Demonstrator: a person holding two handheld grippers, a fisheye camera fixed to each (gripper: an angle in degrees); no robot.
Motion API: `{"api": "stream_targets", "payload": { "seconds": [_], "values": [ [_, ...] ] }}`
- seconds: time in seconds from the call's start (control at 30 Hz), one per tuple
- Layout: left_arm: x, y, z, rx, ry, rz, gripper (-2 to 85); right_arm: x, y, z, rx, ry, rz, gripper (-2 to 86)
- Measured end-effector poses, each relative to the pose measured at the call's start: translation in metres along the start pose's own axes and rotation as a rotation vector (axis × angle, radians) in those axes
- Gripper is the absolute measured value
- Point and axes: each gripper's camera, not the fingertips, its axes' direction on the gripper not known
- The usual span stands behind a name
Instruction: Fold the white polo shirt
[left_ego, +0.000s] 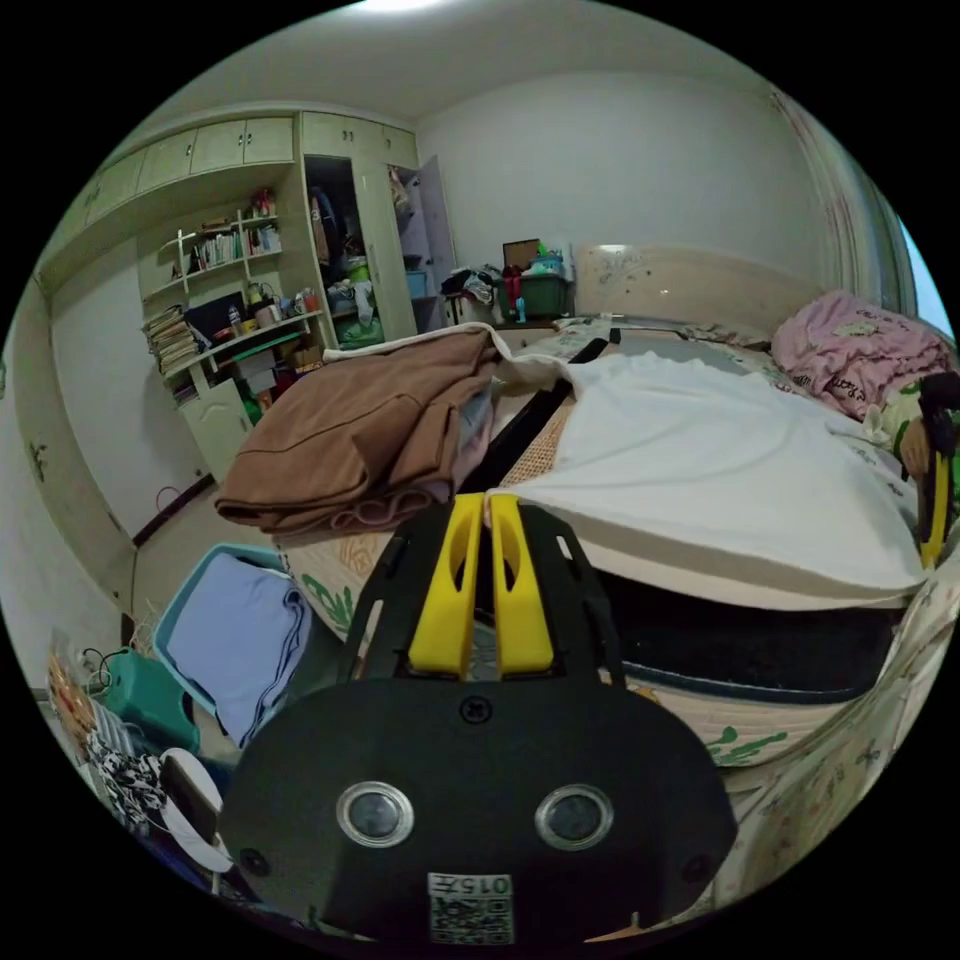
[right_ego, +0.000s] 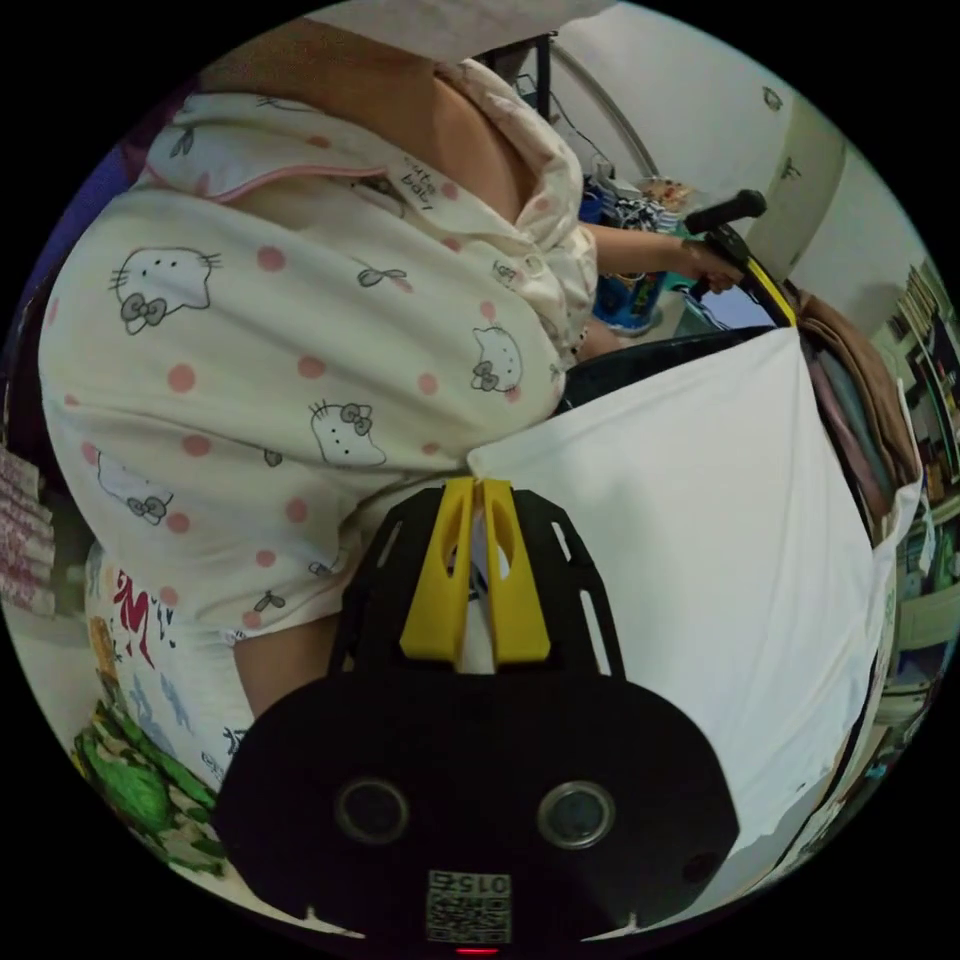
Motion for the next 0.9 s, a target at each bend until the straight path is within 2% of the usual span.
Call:
{"api": "stream_targets", "payload": {
  "seconds": [0.23, 0.4, 0.53, 0.63, 0.73, 0.83, 0.9],
  "values": [
    [0.002, -0.007, -0.016, -0.061, -0.12, 0.07, 1.0, -0.009, -0.012, -0.035, 0.032, -0.056, -0.074, -0.5],
    [-0.001, -0.011, -0.018, -0.106, -0.184, 0.13, 1.6, 0.023, -0.036, -0.032, -0.059, -0.27, 0.0, -0.4],
    [-0.026, -0.025, -0.04, -0.118, -0.175, 0.117, 2.9, 0.01, -0.043, -0.061, -0.002, -0.227, -0.048, 0.1],
    [-0.063, -0.035, -0.062, -0.131, -0.077, 0.068, 4.4, 0.003, -0.052, -0.084, -0.005, -0.157, 0.006, 0.6],
    [-0.104, -0.042, -0.09, -0.156, 0.016, 0.073, 3.8, -0.011, -0.037, -0.129, 0.106, -0.046, 0.094, 1.3],
    [-0.151, -0.062, -0.138, -0.06, 0.025, 0.062, 2.4, -0.025, -0.01, -0.175, 0.271, 0.214, 0.299, 2.0],
    [-0.173, -0.089, -0.165, 0.025, 0.028, 0.054, 1.7, -0.02, 0.004, -0.207, 0.361, 0.491, 0.556, 1.1]
  ]
}}
